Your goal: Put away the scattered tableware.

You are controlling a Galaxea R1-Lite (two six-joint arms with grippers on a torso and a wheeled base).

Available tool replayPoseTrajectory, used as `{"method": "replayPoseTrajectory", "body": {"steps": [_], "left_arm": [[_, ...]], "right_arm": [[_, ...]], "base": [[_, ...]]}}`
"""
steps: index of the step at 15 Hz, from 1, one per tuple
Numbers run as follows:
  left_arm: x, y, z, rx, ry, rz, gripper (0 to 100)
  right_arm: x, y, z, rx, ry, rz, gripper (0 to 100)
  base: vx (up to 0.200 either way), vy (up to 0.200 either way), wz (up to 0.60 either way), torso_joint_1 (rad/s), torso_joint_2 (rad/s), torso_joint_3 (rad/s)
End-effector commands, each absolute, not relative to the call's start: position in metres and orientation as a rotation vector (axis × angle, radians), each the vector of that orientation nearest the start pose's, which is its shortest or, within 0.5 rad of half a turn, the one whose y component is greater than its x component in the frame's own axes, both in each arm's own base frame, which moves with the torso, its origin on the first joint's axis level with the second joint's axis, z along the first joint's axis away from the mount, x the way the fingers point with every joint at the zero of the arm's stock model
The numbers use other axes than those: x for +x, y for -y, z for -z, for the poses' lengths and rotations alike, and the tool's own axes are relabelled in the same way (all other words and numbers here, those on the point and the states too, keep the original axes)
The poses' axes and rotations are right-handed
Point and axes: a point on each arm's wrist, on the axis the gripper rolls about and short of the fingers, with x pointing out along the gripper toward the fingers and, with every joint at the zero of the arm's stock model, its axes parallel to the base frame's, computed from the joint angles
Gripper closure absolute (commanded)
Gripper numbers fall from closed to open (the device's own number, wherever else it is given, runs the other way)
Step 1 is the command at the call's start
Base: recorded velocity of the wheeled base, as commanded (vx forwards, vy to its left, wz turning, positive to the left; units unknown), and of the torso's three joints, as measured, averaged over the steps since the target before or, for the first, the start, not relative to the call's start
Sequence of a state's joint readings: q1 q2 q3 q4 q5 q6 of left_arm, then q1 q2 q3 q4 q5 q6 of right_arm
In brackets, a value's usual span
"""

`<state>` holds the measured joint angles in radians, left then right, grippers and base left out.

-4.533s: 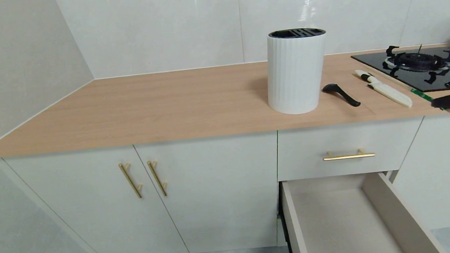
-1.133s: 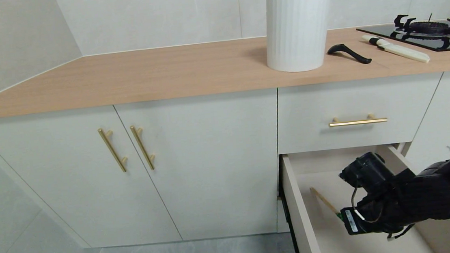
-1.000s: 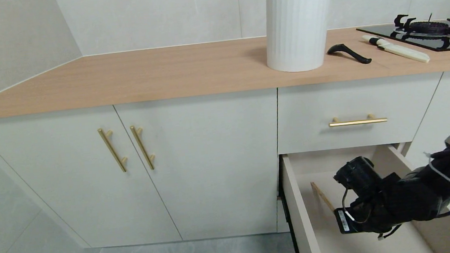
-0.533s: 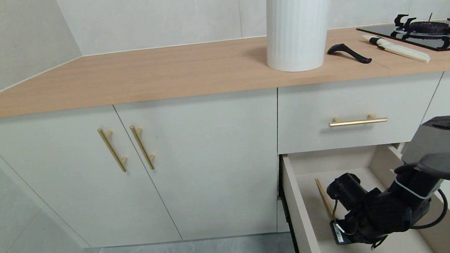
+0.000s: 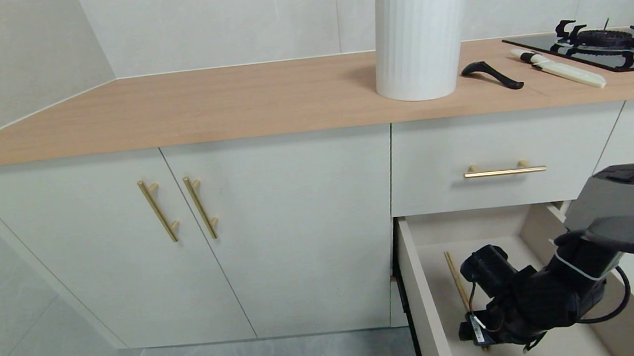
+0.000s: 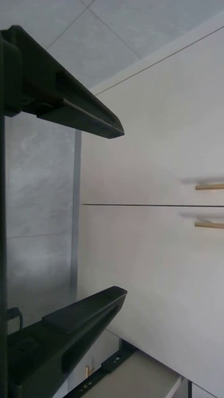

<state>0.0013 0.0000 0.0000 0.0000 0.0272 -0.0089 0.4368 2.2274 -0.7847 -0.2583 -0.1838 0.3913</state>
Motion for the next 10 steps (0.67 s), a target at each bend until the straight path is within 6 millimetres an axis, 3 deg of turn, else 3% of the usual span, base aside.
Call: {"method": "replayPoseTrajectory", "body": {"steps": [1, 3, 4, 5, 8, 10], "left_arm": [[-0.023, -0.001, -0.075, -0.009, 0.000, -0.029, 0], [-0.023, -0.001, -0.075, -0.009, 0.000, -0.029, 0], [-0.023, -0.001, -0.075, -0.009, 0.000, -0.029, 0], [-0.023, -0.001, -0.075, -0.009, 0.000, -0.029, 0], [-0.023, -0.001, -0.075, -0.009, 0.000, -0.029, 0], [-0.023, -0.001, -0.075, -0.009, 0.000, -0.029, 0]], "right_arm": [[0.289, -0.130, 0.004, 0.004, -1.108, -0.014, 0], [0.279, -0.124, -0.038, 0.058, -1.008, -0.048, 0], [0.278, -0.119, -0.049, 0.077, -0.979, -0.054, 0], [0.270, -0.106, -0.074, 0.097, -0.915, -0.068, 0], [0.261, -0.065, -0.121, 0.075, -0.749, -0.032, 0], [0.250, -0.048, -0.150, 0.089, -0.643, -0.033, 0]], "base": [[0.000, 0.000, 0.00, 0.000, 0.00, 0.000], [0.000, 0.000, 0.00, 0.000, 0.00, 0.000], [0.000, 0.000, 0.00, 0.000, 0.00, 0.000], [0.000, 0.000, 0.00, 0.000, 0.00, 0.000], [0.000, 0.000, 0.00, 0.000, 0.00, 0.000], [0.000, 0.000, 0.00, 0.000, 0.00, 0.000]]}}
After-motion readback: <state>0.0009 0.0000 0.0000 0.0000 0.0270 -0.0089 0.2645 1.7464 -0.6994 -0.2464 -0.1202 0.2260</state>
